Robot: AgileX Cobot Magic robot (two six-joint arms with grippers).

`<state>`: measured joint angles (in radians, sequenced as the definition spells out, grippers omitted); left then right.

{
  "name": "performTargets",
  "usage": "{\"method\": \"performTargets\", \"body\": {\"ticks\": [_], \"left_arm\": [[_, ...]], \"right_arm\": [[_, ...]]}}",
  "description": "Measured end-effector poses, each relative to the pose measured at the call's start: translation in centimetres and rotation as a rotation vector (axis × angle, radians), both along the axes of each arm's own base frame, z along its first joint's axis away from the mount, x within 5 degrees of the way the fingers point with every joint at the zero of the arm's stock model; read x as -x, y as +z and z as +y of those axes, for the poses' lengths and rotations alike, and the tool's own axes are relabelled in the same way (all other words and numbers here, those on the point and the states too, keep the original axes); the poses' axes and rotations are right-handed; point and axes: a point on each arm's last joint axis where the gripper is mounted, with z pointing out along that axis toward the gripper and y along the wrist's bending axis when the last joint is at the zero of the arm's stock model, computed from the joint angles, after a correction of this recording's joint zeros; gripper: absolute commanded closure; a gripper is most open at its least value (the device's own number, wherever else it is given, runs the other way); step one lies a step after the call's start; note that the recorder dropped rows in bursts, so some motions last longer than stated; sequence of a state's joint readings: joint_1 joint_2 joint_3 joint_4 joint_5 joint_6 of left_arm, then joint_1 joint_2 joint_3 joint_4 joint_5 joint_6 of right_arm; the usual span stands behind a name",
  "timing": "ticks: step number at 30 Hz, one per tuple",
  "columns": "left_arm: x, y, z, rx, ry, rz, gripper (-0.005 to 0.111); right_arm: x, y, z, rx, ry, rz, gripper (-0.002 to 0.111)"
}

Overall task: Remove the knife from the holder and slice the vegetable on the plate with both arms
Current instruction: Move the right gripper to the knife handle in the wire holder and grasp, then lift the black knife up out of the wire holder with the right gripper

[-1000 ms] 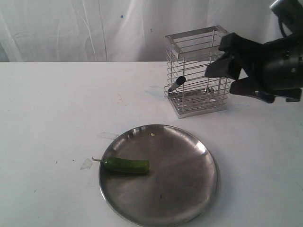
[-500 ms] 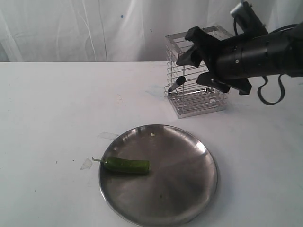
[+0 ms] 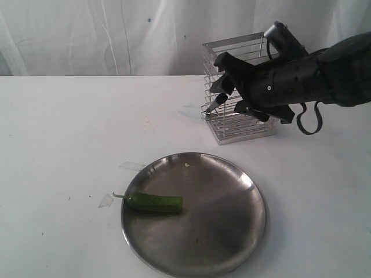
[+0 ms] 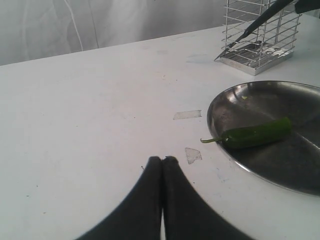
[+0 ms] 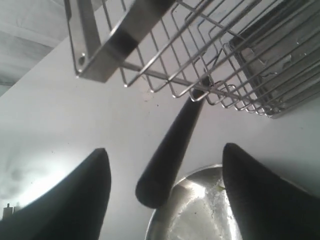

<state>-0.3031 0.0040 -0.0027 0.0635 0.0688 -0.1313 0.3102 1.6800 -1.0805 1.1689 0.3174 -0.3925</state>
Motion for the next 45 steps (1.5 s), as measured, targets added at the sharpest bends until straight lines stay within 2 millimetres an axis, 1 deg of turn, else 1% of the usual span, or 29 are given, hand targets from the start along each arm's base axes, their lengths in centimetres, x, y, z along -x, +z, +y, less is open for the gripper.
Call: {"method": "performTargets", "body": {"ticks": [5,10,13,18,21,27,31,34,38,41,44,45], "left_arm": [[0.0,0.0,0.0,0.000,0.000,0.000,0.107],[0.0,0.0,0.0,0.000,0.000,0.000,0.107],[0.0,0.0,0.0,0.000,0.000,0.000,0.107],[0.0,0.0,0.0,0.000,0.000,0.000,0.107],[0.0,0.0,0.0,0.000,0.000,0.000,0.107],[0.0,0.0,0.0,0.000,0.000,0.000,0.107],[0.0,0.0,0.0,0.000,0.000,0.000,0.107],[0.0,0.0,0.0,0.000,0.000,0.000,0.107],[0.0,0.0,0.0,0.000,0.000,0.000,0.107],[0.0,0.0,0.0,-0.001,0.000,0.002,0.107],[0.0,0.0,0.0,-0.002,0.000,0.001,0.107],[0.0,0.0,0.0,-0.002,0.000,0.001,0.107]], "right_arm": [[-1.2,0.3,0.9,0.000,0.021,-0.024,0.048],[-1.7,-0.8,1.4,0.007,0.035,0.002,0.050],[-1.8,-1.3,1.4,0.013,0.031,0.012,0.055],[-2.0,-1.6,1.4,0.017,0.029,0.016,0.072],[-2.1,-2.0,1.4,0.029,0.037,0.017,0.079],[-2.3,-2.2,1.4,0.067,0.060,-0.009,0.089],[-2.4,-2.3,1.4,0.114,0.101,-0.045,0.093],[-2.3,-2.1,1.6,0.136,0.151,-0.067,0.095],[-2.4,-1.4,2.1,0.169,0.242,-0.115,0.095],[-2.6,-0.6,2.4,0.179,0.296,-0.145,0.100],[-2.6,0.1,2.6,0.180,0.331,-0.166,0.108],[-2.5,0.3,2.7,0.186,0.344,-0.173,0.108]]}}
